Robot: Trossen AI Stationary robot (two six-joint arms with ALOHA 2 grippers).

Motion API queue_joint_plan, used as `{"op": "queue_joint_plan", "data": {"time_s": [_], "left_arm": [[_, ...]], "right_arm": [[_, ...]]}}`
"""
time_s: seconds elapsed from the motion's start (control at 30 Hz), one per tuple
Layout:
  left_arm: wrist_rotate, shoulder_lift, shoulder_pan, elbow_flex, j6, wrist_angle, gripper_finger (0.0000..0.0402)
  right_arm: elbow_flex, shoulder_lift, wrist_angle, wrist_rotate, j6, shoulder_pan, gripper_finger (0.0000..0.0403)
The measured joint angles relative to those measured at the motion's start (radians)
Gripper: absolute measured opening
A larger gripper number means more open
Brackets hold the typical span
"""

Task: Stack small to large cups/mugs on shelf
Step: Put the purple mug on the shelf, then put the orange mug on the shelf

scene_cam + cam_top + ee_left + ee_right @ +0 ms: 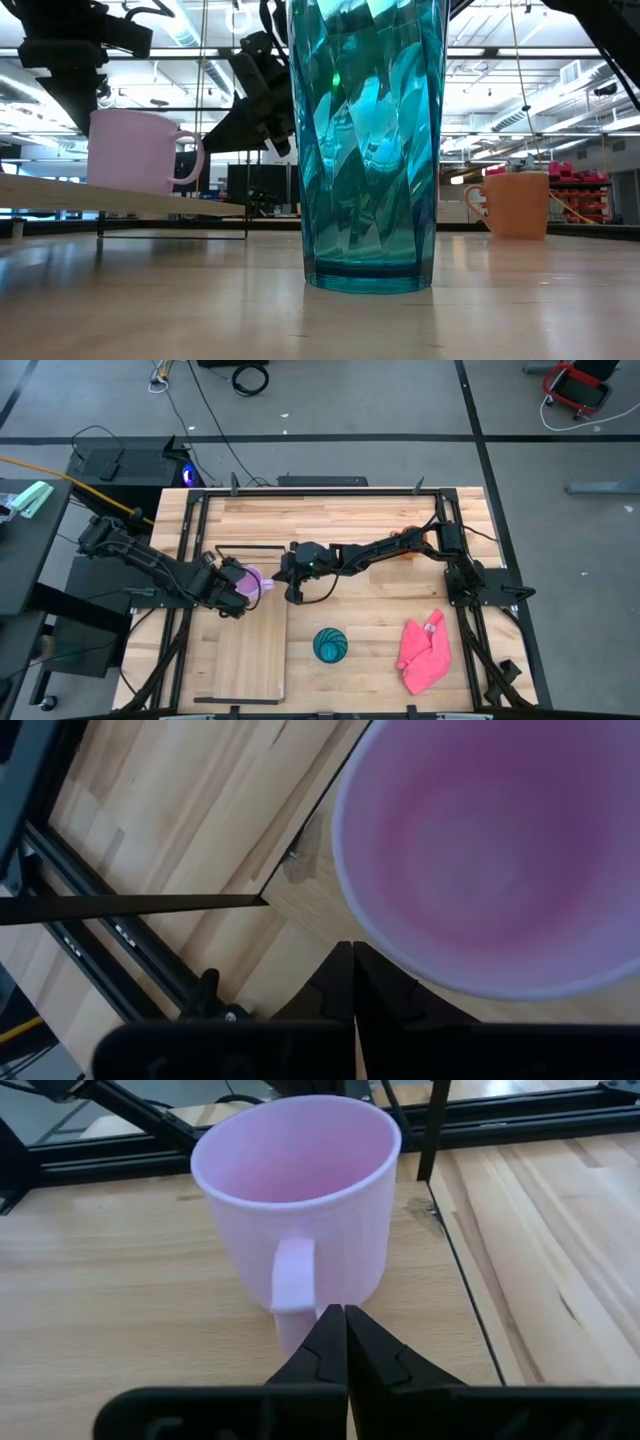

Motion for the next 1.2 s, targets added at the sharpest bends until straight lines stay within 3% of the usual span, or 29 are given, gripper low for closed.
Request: {"op": "queue_joint_plan", "data": {"time_s": [0.3,0.67,0.93,1.2], "left_arm": [[-0.026,0.000,0.000,0.000,-0.010,-0.036,0.0038],[-0.110,-0.027,0.000,0.022,-0.018,-0.079,0.0022],[-0.245,-0.081,-0.003,0.102,0.017,-0.101,0.0022],[-0.470,-0.088,-0.003,0.138,0.150,-0.044,0.0028]], "right_arm": [[0.000,-0.017,-0.088,0.001,0.000,-0.015,0.0002],[0.000,-0.199,-0.336,0.016,-0.003,-0.036,0.0016],[0.000,-0.390,-0.724,0.127,0.007,-0.052,0.0016],[0.000,-0.601,-1.207,0.271,0.203,-0.103,0.0020]]}}
